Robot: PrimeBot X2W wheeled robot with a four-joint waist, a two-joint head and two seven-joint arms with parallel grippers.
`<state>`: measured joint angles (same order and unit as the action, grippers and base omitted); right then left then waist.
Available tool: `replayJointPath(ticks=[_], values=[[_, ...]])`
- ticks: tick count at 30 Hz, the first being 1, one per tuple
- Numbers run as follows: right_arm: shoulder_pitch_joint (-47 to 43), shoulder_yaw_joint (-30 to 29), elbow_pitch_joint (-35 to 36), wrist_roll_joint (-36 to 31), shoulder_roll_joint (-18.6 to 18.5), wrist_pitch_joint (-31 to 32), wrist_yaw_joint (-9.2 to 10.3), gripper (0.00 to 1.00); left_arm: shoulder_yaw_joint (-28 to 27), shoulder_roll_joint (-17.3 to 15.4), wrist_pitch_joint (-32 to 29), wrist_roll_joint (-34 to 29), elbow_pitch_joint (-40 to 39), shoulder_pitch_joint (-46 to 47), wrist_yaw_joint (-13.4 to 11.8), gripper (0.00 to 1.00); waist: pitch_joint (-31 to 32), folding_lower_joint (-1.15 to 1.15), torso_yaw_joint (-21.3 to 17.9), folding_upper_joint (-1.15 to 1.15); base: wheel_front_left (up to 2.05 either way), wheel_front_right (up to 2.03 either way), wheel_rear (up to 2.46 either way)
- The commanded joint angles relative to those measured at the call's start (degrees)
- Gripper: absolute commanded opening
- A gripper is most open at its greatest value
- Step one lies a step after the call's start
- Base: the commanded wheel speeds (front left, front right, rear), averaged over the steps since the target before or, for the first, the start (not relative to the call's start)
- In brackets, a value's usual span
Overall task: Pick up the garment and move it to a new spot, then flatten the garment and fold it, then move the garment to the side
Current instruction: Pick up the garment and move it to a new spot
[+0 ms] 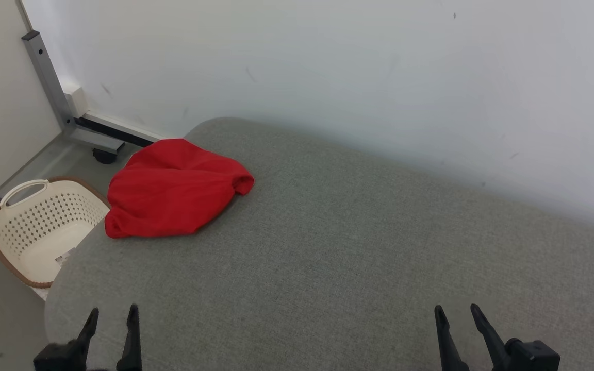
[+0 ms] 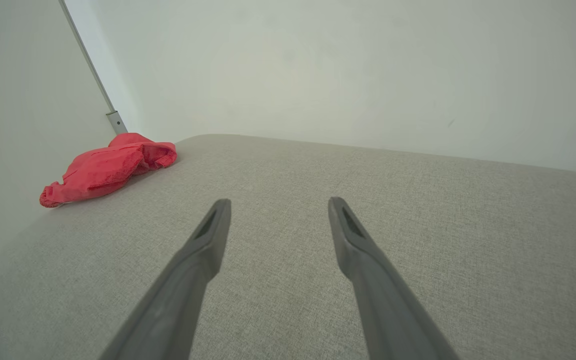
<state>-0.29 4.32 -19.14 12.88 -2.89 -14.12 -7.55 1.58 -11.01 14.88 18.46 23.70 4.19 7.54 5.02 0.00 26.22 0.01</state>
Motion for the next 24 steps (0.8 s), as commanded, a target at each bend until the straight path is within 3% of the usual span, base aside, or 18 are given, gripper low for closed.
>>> replayJointPath(ticks=[1,5,14,24], values=[[-0.6,-0.1,0.3,-0.6,0.0,0.1,0.15,1.0,0.3,0.1,-0.5,-1.0,0.5,1.7,-0.8,1.0,-0.1,0.0,0.1,-0.01,0.0,0.0,0.0],[-1.6,1.0,2.5,-1.9,0.0,1.9,0.15,1.0,2.2,1.2,-5.1,-2.4,6.5,9.4,-2.9,1.0,-1.8,0.0,-1.1,-0.01,0.0,0.0,0.0],[2.0,7.6,12.6,-7.8,-1.6,10.2,0.15,1.0,4.9,-0.8,-16.7,-1.3,19.5,28.4,-1.1,1.0,-13.0,0.0,-7.8,-0.01,0.0,0.0,0.0],[4.3,9.0,26.5,-8.9,-5.6,16.8,0.15,1.0,6.9,-2.7,-24.3,4.1,29.4,44.4,-0.1,1.0,-25.5,0.0,-12.2,-0.01,0.0,0.0,0.0]])
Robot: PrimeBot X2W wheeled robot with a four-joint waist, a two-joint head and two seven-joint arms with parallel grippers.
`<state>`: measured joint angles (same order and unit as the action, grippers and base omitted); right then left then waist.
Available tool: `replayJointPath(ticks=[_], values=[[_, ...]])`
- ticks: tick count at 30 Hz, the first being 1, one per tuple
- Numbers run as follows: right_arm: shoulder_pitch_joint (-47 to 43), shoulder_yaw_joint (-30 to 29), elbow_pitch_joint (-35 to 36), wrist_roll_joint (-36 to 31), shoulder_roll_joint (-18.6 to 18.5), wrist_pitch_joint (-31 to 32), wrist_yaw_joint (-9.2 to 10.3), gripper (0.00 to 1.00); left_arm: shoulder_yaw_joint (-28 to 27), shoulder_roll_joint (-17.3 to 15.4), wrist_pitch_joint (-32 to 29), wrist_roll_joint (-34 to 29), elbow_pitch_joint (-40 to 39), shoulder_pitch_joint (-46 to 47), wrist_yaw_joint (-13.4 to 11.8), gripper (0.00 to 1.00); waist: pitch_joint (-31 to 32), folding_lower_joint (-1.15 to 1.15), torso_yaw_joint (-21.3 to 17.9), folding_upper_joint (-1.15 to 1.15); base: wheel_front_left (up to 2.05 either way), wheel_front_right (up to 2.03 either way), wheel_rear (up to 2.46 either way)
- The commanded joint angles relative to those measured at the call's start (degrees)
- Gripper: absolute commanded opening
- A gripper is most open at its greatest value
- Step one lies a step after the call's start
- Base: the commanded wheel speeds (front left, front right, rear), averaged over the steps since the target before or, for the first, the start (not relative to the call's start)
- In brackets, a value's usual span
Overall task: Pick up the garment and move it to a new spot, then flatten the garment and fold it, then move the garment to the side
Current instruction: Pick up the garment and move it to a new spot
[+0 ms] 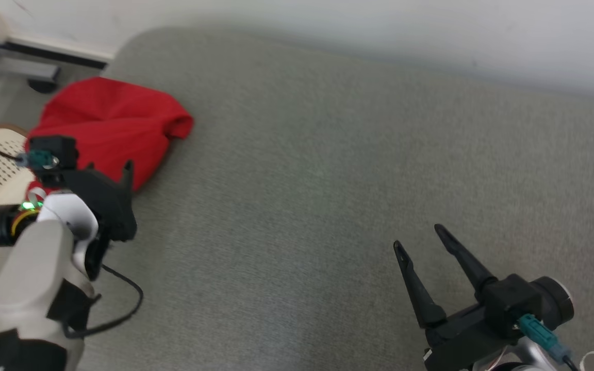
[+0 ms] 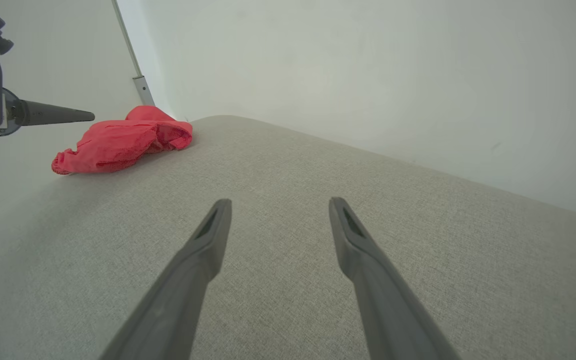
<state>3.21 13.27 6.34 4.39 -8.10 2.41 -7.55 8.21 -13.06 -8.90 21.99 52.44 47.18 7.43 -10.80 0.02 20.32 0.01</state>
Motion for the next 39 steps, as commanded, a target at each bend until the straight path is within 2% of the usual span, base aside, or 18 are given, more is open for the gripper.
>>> replayJointPath(ticks=[1,4,8,17,18,19,20,21,26,32,39], values=[[0.6,-0.2,2.1,-0.5,-0.7,0.6,0.15,1.0,0.2,-1.0,-0.9,1.1,1.6,2.4,-0.1,1.0,-10.5,-0.02,-6.6,-0.01,0.0,0.0,0.0],[0.1,-0.9,5.6,-1.4,-1.2,1.6,0.15,1.0,-0.8,-2.0,-1.9,2.0,4.6,4.8,-0.7,1.0,-13.4,-0.02,-7.7,-0.01,0.0,0.0,0.0],[-0.3,-2.3,9.2,-2.6,-1.6,2.5,0.15,1.0,-2.0,-3.1,-1.8,2.1,8.4,7.2,-4.8,1.0,-16.3,-0.02,-8.7,-0.01,0.0,0.0,0.0],[-1.7,-3.6,12.5,-3.4,-1.5,2.5,0.15,1.0,-3.0,-3.5,-1.9,3.7,14.0,9.1,-6.5,1.0,-18.7,-0.02,-9.8,-0.01,0.0,0.0,0.0],[-1.8,-3.6,12.5,-3.4,-1.5,2.4,0.15,1.0,-3.5,-3.1,-2.5,4.5,14.7,9.2,-6.5,0.82,-18.8,-0.02,-9.9,-0.01,0.0,0.0,0.0],[-1.8,-3.7,12.4,-3.4,-1.4,2.3,0.15,1.0,-3.7,-2.6,-3.0,4.8,15.3,9.3,-6.2,0.52,-18.7,-0.02,-9.9,-0.01,0.0,0.0,0.0],[-1.8,-3.7,12.3,-3.4,-1.2,2.2,0.15,1.0,-3.6,-2.3,-3.1,4.7,15.7,9.3,-6.0,0.29,-18.6,-0.02,-9.9,-0.01,0.0,0.0,0.0],[-1.7,-3.8,12.0,-3.3,-1.1,2.1,0.15,1.0,-3.3,-2.1,-3.2,4.6,16.1,9.4,-5.9,0.0,-18.3,-0.02,-9.8,-0.01,0.0,0.0,0.0],[-1.1,-3.2,10.1,-2.3,-0.4,1.3,0.15,1.0,-2.3,-2.2,-1.7,4.0,16.3,10.2,-5.5,0.0,-15.6,-0.02,-9.1,-0.01,0.0,0.0,0.0],[-0.2,-0.7,3.9,-0.2,1.0,-1.7,0.15,1.0,-3.6,-6.0,-2.5,6.2,15.8,12.6,-3.0,0.0,-6.5,-0.02,-10.4,-0.01,0.0,0.0,0.0],[-1.6,-2.0,-2.9,1.6,2.3,-5.0,0.15,1.0,-0.3,-8.1,-4.5,4.8,11.4,15.8,-0.6,0.0,4.6,-0.02,-12.4,-0.01,0.0,0.0,0.0]])
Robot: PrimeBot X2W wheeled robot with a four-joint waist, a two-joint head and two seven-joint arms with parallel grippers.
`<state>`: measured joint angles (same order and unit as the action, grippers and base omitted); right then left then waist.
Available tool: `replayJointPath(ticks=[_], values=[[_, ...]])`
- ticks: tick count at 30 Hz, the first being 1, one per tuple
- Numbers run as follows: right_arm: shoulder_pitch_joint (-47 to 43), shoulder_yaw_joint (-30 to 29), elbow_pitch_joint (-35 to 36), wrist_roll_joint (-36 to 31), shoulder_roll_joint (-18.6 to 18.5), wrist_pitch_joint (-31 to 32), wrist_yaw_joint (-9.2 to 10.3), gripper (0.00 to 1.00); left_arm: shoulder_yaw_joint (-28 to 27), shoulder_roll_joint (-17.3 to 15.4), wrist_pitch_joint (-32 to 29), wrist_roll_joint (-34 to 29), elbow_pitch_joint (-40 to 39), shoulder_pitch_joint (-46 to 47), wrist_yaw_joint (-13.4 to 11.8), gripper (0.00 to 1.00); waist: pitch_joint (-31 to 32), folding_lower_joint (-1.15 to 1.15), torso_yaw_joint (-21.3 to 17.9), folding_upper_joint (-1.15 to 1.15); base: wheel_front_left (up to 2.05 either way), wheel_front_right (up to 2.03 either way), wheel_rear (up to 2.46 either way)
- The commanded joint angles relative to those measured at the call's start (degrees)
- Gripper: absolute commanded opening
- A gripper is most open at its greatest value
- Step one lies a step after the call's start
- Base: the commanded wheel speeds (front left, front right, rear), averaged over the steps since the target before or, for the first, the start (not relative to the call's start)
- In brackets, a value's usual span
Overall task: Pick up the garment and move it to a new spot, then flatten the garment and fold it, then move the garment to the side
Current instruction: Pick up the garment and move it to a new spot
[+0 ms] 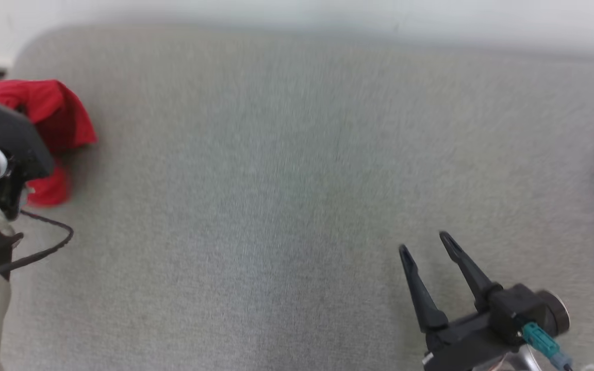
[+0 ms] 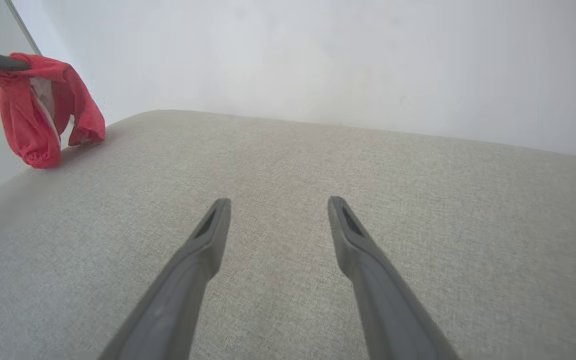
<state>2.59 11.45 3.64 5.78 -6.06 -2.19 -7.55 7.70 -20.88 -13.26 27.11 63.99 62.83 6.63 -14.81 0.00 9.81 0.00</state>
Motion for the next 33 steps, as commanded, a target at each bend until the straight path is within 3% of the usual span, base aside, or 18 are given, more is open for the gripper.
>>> replayJointPath(ticks=[1,5,12,15,19,21,26,33], values=[[-1.4,-0.5,-1.1,0.3,0.5,-0.8,0.15,1.0,0.8,0.1,-0.5,-0.5,-1.0,0.5,0.4,0.0,10.2,0.0,-2.3,0.0,0.0,0.0,0.0],[-3.1,-2.0,-3.4,0.4,1.0,-2.0,0.15,1.0,3.7,2.2,-1.5,-0.7,-4.4,0.4,0.8,0.0,15.8,0.0,-4.3,0.0,0.0,0.0,0.0],[-3.2,-3.6,-3.8,0.0,1.9,-2.9,0.15,1.0,9.0,7.3,-1.5,0.4,-12.9,-3.0,0.9,0.0,18.9,0.0,-10.0,0.0,0.0,0.0,0.0],[-3.0,-3.3,-3.8,0.0,2.0,-2.8,0.15,1.0,9.1,8.2,0.4,1.3,-16.0,-4.2,0.8,0.0,19.3,0.0,-12.1,0.0,0.0,0.0,0.0],[-3.6,-3.4,-4.0,-0.3,2.1,-2.2,0.15,1.0,9.7,13.5,3.7,3.8,-21.7,-9.0,0.8,0.0,19.6,0.0,-16.0,0.0,0.0,0.0,0.0],[-3.3,-2.8,-3.9,-0.4,1.9,-2.0,0.15,1.0,10.0,14.5,5.0,4.5,-24.4,-11.6,0.7,0.0,19.6,0.0,-18.3,0.0,0.0,0.0,0.0],[-2.7,-2.6,-3.2,-0.4,1.5,-1.4,0.15,1.0,12.0,16.9,5.9,5.8,-29.4,-18.1,-1.1,0.0,19.1,0.0,-23.1,0.0,0.0,0.0,0.0],[-3.2,-2.0,-3.3,0.1,1.3,-1.2,0.15,1.0,12.9,16.6,5.7,6.3,-31.0,-27.8,-4.7,0.0,18.4,0.0,-26.1,0.0,0.0,0.0,0.0]])
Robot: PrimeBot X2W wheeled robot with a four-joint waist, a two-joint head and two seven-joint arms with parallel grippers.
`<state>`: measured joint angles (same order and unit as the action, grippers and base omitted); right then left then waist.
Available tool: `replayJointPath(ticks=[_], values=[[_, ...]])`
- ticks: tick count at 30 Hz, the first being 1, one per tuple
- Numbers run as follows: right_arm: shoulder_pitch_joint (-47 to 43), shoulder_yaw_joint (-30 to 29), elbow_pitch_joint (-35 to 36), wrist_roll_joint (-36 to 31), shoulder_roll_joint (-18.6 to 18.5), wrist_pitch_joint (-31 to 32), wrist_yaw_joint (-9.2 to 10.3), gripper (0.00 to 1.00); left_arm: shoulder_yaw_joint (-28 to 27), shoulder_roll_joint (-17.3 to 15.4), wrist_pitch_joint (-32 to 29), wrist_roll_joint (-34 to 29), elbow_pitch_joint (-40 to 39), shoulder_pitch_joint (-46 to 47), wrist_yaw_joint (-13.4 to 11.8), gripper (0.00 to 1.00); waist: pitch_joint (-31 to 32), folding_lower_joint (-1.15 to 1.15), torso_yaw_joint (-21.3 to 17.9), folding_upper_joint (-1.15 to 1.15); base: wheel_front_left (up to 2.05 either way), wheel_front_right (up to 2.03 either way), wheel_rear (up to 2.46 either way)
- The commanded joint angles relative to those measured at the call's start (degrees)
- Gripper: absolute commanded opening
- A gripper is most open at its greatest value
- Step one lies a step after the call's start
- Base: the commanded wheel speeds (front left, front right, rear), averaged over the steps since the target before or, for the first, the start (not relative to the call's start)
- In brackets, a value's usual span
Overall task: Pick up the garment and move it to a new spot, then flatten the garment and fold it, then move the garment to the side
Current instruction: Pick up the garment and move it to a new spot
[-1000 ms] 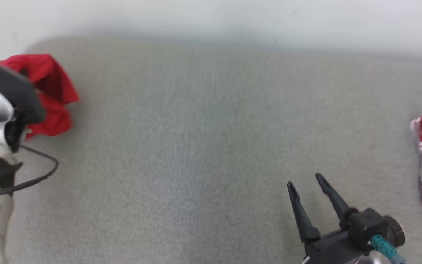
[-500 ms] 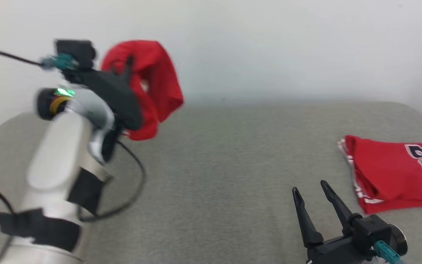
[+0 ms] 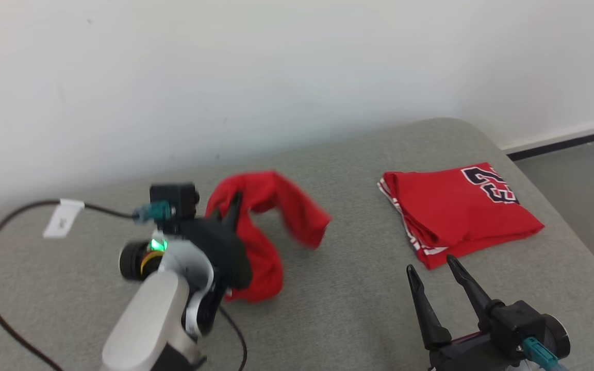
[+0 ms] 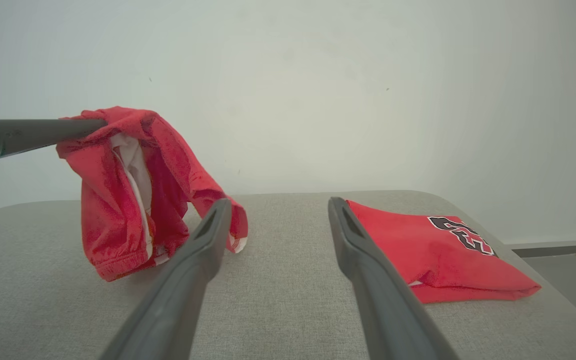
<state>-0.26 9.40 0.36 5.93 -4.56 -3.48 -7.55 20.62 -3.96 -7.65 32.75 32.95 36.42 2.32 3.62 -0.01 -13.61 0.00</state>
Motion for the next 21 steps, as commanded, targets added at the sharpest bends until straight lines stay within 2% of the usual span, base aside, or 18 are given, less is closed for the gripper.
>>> replayJointPath(ticks=[1,5,6,7,8,13,21], values=[[-0.5,0.1,-0.1,0.0,-0.2,0.0,0.15,1.0,-0.1,-0.3,0.2,0.8,0.1,-2.6,-0.8,0.0,0.0,0.01,-2.7,0.0,0.0,0.0,0.0],[-0.7,0.1,-0.3,0.3,0.0,-0.1,0.15,1.0,0.3,-0.5,0.8,0.5,1.9,-6.9,-2.3,0.0,0.1,0.01,-2.1,0.0,0.0,0.0,0.0],[-0.7,0.2,-0.3,0.4,0.1,-0.1,0.15,1.0,0.6,-0.5,1.2,0.2,2.3,-7.9,-2.2,0.2,0.2,0.01,-1.8,0.0,0.0,0.0,0.0],[-0.8,0.2,-0.4,0.4,0.1,-0.1,0.15,1.0,0.8,-0.5,1.7,0.1,2.9,-8.7,-2.0,0.96,0.3,0.01,-1.4,0.0,0.0,0.0,0.0],[-0.9,0.3,-0.5,0.5,0.1,-0.1,0.15,1.0,0.7,-0.5,2.5,0.2,3.5,-9.6,-2.4,1.0,0.5,0.01,-1.1,0.0,0.0,0.0,0.0],[-1.2,0.2,-0.6,0.6,0.3,-0.4,0.15,1.0,0.6,-0.5,6.7,0.3,6.3,-13.4,-2.6,1.0,1.0,0.01,0.9,0.0,0.0,0.0,0.0],[-2.6,-2.0,-0.1,0.4,0.5,-0.9,0.15,1.0,-2.1,-2.2,20.9,-1.2,2.2,-18.9,-3.6,1.0,1.6,0.01,5.5,0.0,0.0,0.0,0.0]])
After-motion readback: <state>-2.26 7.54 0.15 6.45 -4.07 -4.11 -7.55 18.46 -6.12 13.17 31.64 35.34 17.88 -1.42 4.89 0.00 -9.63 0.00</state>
